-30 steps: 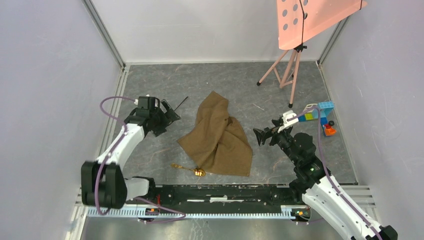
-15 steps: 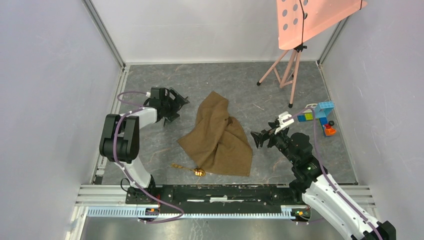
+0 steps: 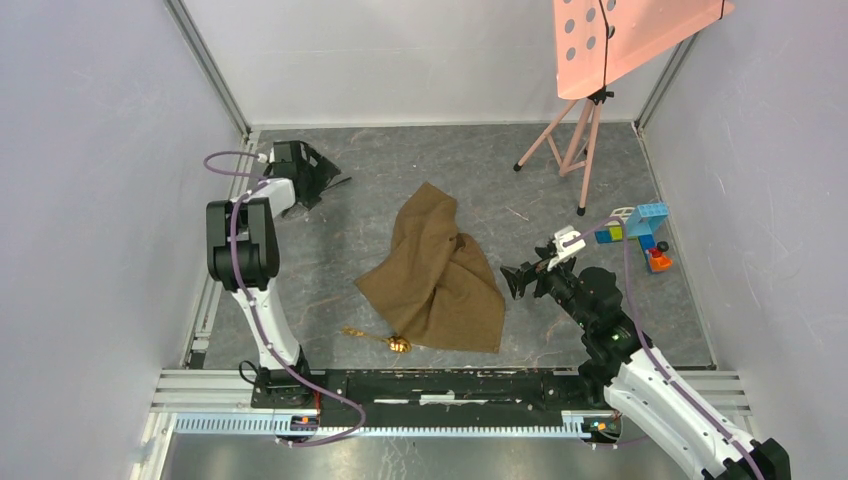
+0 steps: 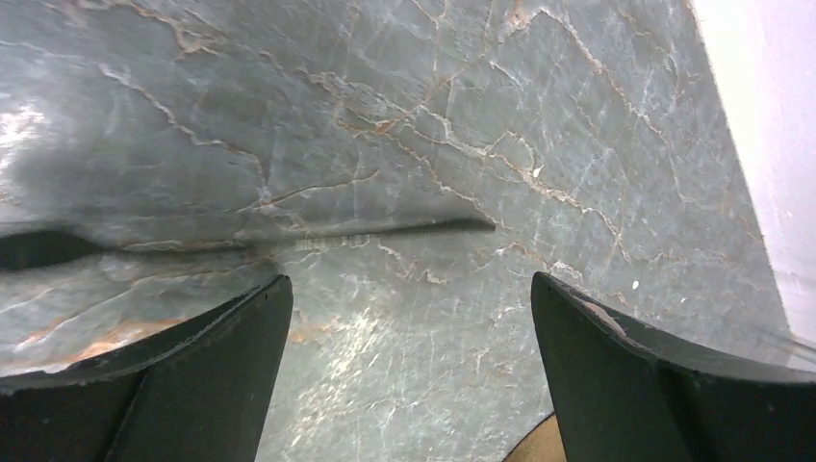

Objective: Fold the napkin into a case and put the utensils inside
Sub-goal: Move the fork to the corner of the board, then move the crumpled napkin to the center of the board.

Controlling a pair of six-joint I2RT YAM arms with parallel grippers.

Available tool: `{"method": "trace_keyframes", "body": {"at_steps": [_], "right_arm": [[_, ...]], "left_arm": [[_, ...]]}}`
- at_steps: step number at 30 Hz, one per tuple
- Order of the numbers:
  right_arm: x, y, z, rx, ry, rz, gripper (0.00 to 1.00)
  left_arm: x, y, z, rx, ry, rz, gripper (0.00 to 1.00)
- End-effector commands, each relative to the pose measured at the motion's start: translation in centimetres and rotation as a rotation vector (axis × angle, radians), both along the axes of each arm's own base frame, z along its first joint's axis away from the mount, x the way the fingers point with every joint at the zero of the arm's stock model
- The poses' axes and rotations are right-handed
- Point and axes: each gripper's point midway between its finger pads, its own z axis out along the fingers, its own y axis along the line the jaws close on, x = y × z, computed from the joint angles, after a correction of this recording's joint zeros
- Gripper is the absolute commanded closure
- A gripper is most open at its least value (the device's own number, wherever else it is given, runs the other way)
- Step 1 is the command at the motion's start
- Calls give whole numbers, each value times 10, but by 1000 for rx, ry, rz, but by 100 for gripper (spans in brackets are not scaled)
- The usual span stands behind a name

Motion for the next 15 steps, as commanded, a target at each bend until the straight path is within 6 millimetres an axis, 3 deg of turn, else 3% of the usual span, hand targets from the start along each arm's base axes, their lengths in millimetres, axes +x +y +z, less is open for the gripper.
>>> {"method": "trace_keyframes", "body": {"at_steps": [1,3,4,6,10,12,15], "right_arm": [[0,3,8,15,-43,17,2],[-1,4,7,21,-45,22,2],[-1,5,8,25,-45,29,2],[-2,10,6,40,-29,47,2],[-5,24,0,59,20,112,2],[-7,31,-1,82,26,143,2],[-10,41,3,127,25,182,2]], "left_arm": [[-17,-6,16,87,36,-94,0],[-38,-13,35,85,17,-92,0],[-52,-33,41,77,27,-124,0],[-87,-50,56,57,47,-142,0],[-183,-88,73,-19,115,-191,0],[-244,-107,64,-73,196,-214,0],[-320,-113,61,-92,273,-207,0]]}}
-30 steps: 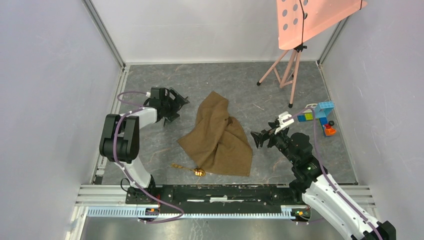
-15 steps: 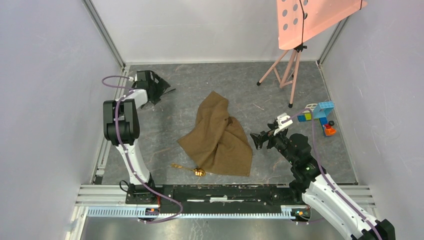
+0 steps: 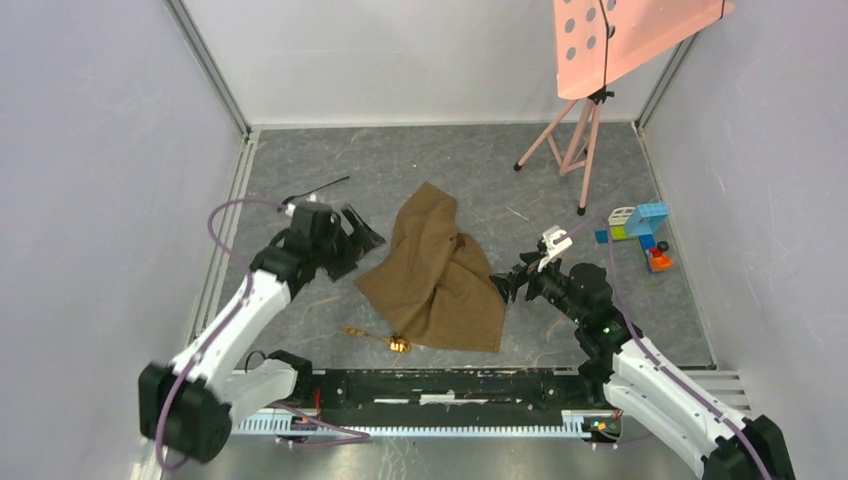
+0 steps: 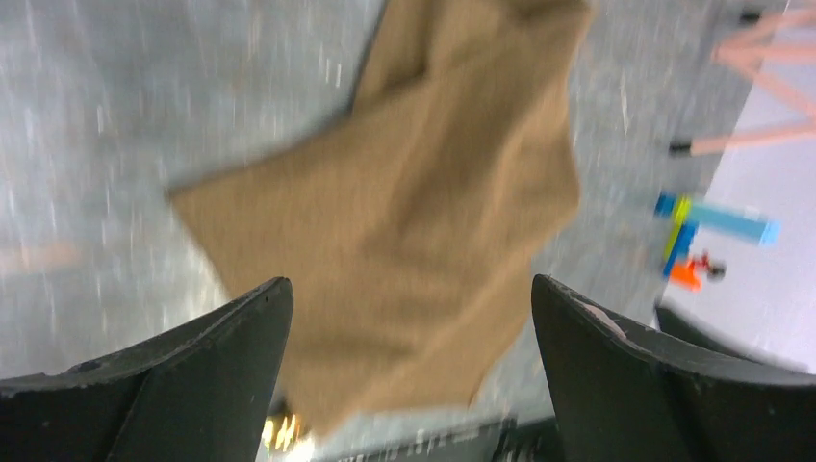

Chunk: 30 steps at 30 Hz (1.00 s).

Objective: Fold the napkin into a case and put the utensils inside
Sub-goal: Move the crumpled napkin to the center of the board.

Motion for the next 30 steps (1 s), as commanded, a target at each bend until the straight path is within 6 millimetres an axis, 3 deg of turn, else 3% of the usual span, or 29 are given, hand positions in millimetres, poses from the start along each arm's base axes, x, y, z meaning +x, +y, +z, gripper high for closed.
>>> {"method": "trace_keyframes", "body": {"at_steps": [1,4,7,11,16,19,22,26,30], "right_arm": [[-7,24,21,117,-38,95,2],[-13,41,21,139,-17,152,2],[-18,55,15,125,20,194,2],[-25,65,13,127,25,212,2],[-26,60,13,119,14,186,2],[-25,56,12,105,6,167,2],[-24,54,10,91,5,156,2],[-23,53,10,90,1,153,2],[-23,54,13,103,-6,152,2]], "left_arm": [[-119,2,-31,-24,248,76,0],[-157,-3,-34,-59,276,78,0],[-176,-23,-45,-61,327,24,0],[-183,-60,-52,-14,343,-84,0],[-186,-87,-68,-13,366,-99,0],[-189,-106,-76,-44,367,-127,8],[-193,-105,-80,65,370,-146,11],[-205,-91,-94,218,426,-153,21],[-208,-80,-102,290,430,-143,23]]}}
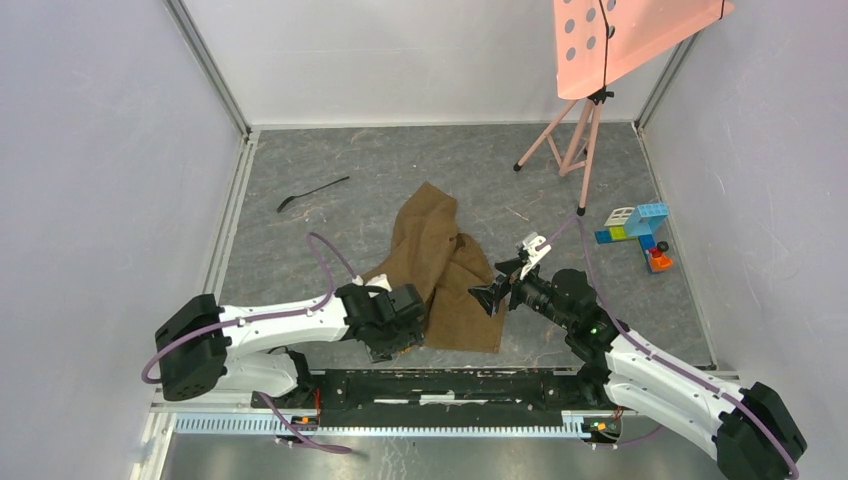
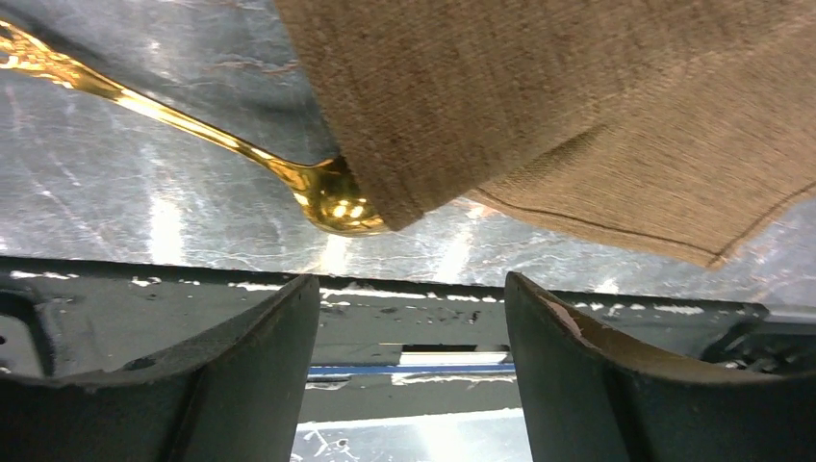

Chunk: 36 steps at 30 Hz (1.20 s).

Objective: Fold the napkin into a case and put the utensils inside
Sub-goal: Move the crumpled napkin to the center of the board.

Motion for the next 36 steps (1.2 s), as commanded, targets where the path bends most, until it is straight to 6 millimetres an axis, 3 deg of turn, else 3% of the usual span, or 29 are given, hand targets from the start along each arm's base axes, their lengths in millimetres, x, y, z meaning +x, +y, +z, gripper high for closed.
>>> {"method": "trace_keyframes", "body": {"at_steps": [1,7,14,18,21,25,27,30,32,36], "right_arm": [[4,1,14,25,-45,-10,2],[5,-5,9,-5,-51,-34,2],[6,-6,3,-1,-19,-49,2],[-6,19,1,143,108,35,2],[-19,50,5,238,202,155,3],[-22,93,4,273,303,267,4],[-14,109,-4,281,352,270,4],[6,124,-32,262,458,207,4],[25,117,-57,234,520,104,4],[64,74,-95,173,588,-121,3]], "left_arm": [[5,14,-1,87,-30,53,23],[11,13,-2,107,-54,44,23],[24,-17,17,34,-100,-13,14],[31,-14,29,27,-152,-7,11],[36,-6,39,8,-217,-28,2],[40,10,57,-16,-301,-57,0],[43,17,70,-51,-353,-65,0],[46,20,86,-114,-413,-83,0],[48,19,96,-153,-445,-93,0],[49,11,104,-203,-458,-130,0]]}}
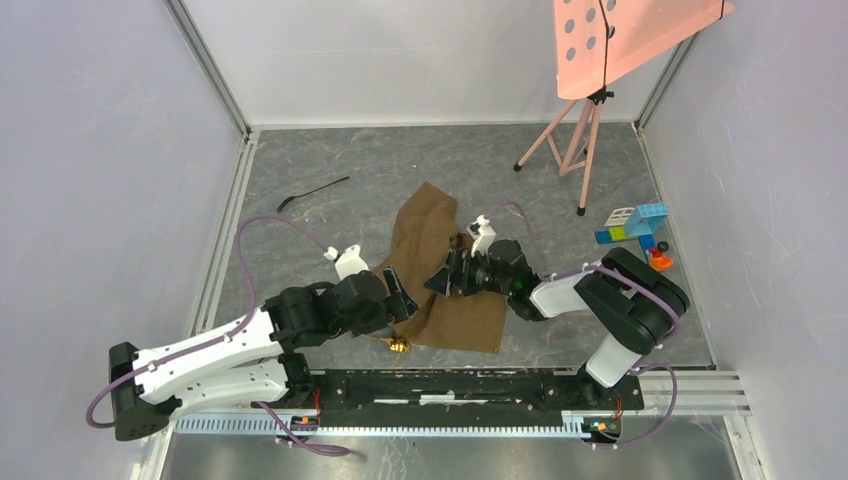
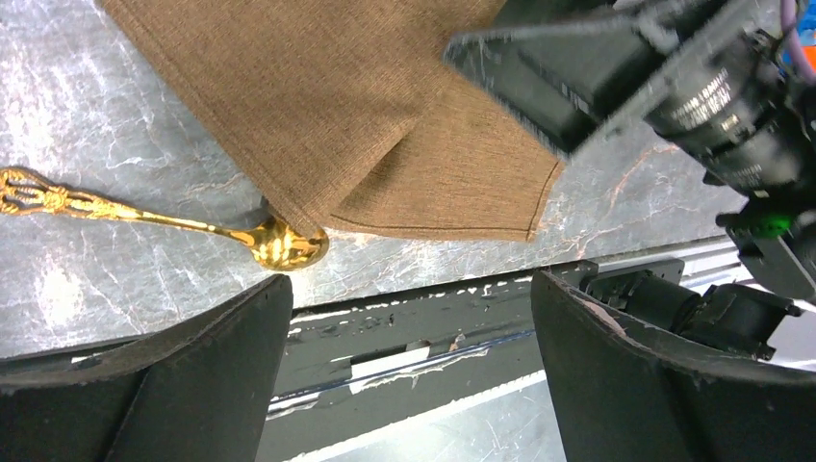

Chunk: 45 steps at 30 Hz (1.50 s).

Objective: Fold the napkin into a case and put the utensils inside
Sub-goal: Move the crumpled napkin to the center of the board, then move the spoon to the corner of the board.

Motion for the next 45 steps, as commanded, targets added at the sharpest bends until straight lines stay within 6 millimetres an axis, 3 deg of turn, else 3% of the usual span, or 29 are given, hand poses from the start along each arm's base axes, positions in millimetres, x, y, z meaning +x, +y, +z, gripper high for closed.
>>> {"method": "trace_keyframes", "body": {"at_steps": [1,6,11,16,21,26,29,33,42,45], "right_arm": [[49,-47,-26,-88,82,-245,3],[65,-135,-57,-268,138,-502,2],[75,-161,-46,-282,101,-599,2],[75,-160,-38,-261,55,-583,2],[72,-157,-36,-233,41,-568,2],[69,-153,-37,-218,42,-545,2],[69,-150,-38,-207,50,-535,2],[68,-149,-37,-204,47,-529,2],[67,-149,-34,-189,30,-524,2],[66,-147,-33,-185,28,-515,2]], "left_arm": [[8,-8,2,3,-54,-68,0],[2,-33,-31,0,107,-99,0],[-16,-52,-77,-4,332,-41,0],[-11,-61,-90,-60,368,56,2],[-14,-41,-107,-22,420,187,2],[-20,-20,-111,36,433,238,1],[-18,-9,-109,49,404,253,0],[-11,7,-119,-13,418,293,0],[56,54,-125,-75,310,444,17],[82,82,-127,-47,289,513,20]]}}
